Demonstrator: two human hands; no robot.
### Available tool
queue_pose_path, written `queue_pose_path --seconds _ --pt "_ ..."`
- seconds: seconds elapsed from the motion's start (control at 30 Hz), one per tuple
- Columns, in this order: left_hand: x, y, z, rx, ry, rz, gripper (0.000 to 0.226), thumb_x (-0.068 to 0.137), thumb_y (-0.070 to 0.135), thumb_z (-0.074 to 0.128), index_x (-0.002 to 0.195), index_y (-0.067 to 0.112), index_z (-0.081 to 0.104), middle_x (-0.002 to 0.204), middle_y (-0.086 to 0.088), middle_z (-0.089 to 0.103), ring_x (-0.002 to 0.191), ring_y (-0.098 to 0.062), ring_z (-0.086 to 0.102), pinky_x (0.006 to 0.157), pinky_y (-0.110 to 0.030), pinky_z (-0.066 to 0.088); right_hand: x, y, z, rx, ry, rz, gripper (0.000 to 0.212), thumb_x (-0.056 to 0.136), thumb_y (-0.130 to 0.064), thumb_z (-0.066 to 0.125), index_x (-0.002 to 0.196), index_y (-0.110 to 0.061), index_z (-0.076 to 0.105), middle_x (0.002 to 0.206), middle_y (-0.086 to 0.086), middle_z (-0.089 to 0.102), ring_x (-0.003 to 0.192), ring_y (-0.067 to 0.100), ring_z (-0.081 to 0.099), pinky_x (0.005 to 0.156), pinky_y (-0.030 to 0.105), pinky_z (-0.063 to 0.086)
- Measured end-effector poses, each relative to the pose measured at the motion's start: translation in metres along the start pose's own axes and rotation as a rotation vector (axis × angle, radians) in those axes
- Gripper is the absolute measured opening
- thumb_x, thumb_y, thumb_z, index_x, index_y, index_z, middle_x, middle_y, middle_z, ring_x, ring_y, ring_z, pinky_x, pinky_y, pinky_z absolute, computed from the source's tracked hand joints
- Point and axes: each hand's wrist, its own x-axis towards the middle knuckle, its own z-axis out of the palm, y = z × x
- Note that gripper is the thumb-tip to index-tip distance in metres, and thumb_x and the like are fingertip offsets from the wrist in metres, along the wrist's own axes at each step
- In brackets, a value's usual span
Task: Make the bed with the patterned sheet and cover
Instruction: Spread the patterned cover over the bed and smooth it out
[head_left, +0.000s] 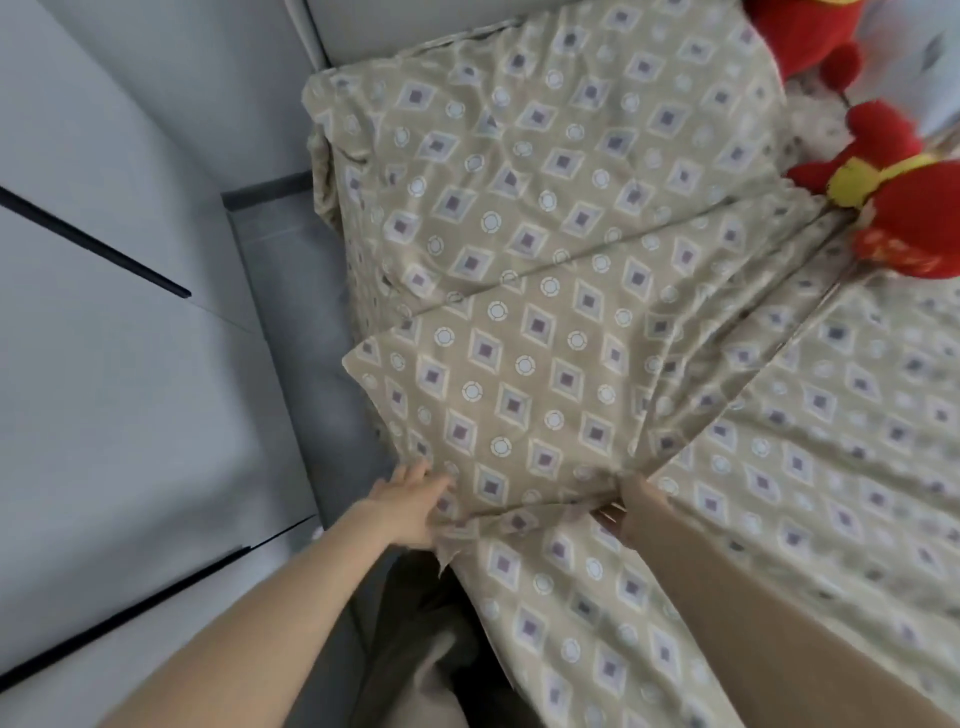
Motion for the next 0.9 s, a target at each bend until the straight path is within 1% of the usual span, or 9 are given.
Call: queue_pose_path --seconds 0.1,0.2,0.33,0.5,0.57,0.63,0.73,0.8,0.9 --pt "0.016 -0.019 -0.040 -0.249 0.310 -0.110 0.052 0.092 0.018 0.049 0.141 0.019 0.032 0.145 -0.008 0.025 0.133 -0.028 0.030 0.103 -0.043 0.039 0.001 0.010 0.019 0.004 -0.132 0.049 0.006 0.094 -0.011 0.052 0.097 -0.006 0.052 0.073 0.011 0.058 0.054 0.020 0.061 0.039 0.026 0.052" --pt "0.039 -0.033 -0.084 -0.444 0.618 -0.181 0.050 0.096 0.011 0.040 0.144 0.014 0.027 0.149 -0.011 0.024 0.129 -0.033 0.039 0.100 -0.041 0.039 0.001 0.014 0.040 -0.034 -0.207 0.092 0.005 0.088 -0.003 0.056 0.089 -0.005 0.052 0.074 0.012 0.056 0.061 0.022 0.059 0.047 0.029 0.054" --pt "0.065 -0.043 -0.123 -0.371 0.635 -0.215 0.050 0.098 0.028 0.046 0.144 0.017 0.030 0.151 -0.005 0.027 0.132 -0.035 0.034 0.104 -0.045 0.032 0.008 0.018 0.056 -0.040 -0.216 0.192 0.014 0.083 0.006 0.052 0.093 -0.003 0.051 0.078 0.013 0.054 0.066 0.022 0.057 0.049 0.030 0.055" --pt "0.073 -0.049 -0.134 -0.110 0.701 -0.278 0.022 0.099 0.030 0.043 0.108 0.012 0.052 0.115 -0.010 0.061 0.113 -0.033 0.049 0.089 -0.040 0.035 -0.007 0.029 0.046 -0.095 -0.399 0.280 0.034 0.084 0.024 0.031 0.080 0.002 0.057 0.074 0.014 0.062 0.065 0.025 0.064 0.044 0.024 0.054" --pt "0.076 -0.050 -0.135 -0.132 0.756 -0.290 0.019 0.100 0.028 0.043 0.106 0.012 0.052 0.111 -0.011 0.062 0.109 -0.032 0.052 0.083 -0.038 0.034 -0.016 0.040 0.041 -0.140 -0.500 0.306 0.038 0.086 0.026 0.033 0.074 0.005 0.063 0.074 0.015 0.067 0.066 0.025 0.068 0.048 0.026 0.056" --pt "0.080 -0.047 -0.134 -0.186 0.761 -0.328 0.019 0.099 0.024 0.044 0.109 0.012 0.053 0.117 -0.012 0.059 0.113 -0.032 0.050 0.084 -0.038 0.036 -0.016 0.053 0.042 -0.167 -0.469 0.303 0.025 0.087 0.022 0.044 0.082 0.005 0.062 0.083 0.015 0.066 0.072 0.022 0.066 0.052 0.025 0.057" --pt "0.082 -0.039 -0.120 -0.478 0.855 -0.427 0.030 0.093 0.016 0.050 0.124 0.017 0.049 0.134 -0.010 0.041 0.124 -0.030 0.040 0.096 -0.044 0.037 -0.013 0.061 0.049 -0.268 -0.312 0.156 0.015 0.080 0.015 0.064 0.085 0.002 0.058 0.080 0.015 0.064 0.056 0.018 0.066 0.044 0.024 0.054" --pt "0.076 -0.038 -0.102 -0.803 0.919 -0.485 0.051 0.090 0.019 0.057 0.137 0.019 0.038 0.142 -0.012 0.035 0.128 -0.030 0.039 0.102 -0.042 0.035 -0.015 0.064 0.054 -0.320 -0.314 0.106 0.018 0.078 0.006 0.071 0.088 0.001 0.057 0.080 0.015 0.065 0.053 0.018 0.066 0.043 0.025 0.054" --pt "0.062 -0.038 -0.067 -1.515 0.651 -0.552 0.083 0.087 0.049 0.059 0.150 0.019 0.014 0.151 -0.010 0.029 0.135 -0.031 0.035 0.107 -0.043 0.033 -0.020 0.070 0.058 -0.380 -0.412 0.105 0.025 0.082 -0.012 0.073 0.100 -0.003 0.059 0.084 0.012 0.068 0.058 0.015 0.067 0.053 0.026 0.058"
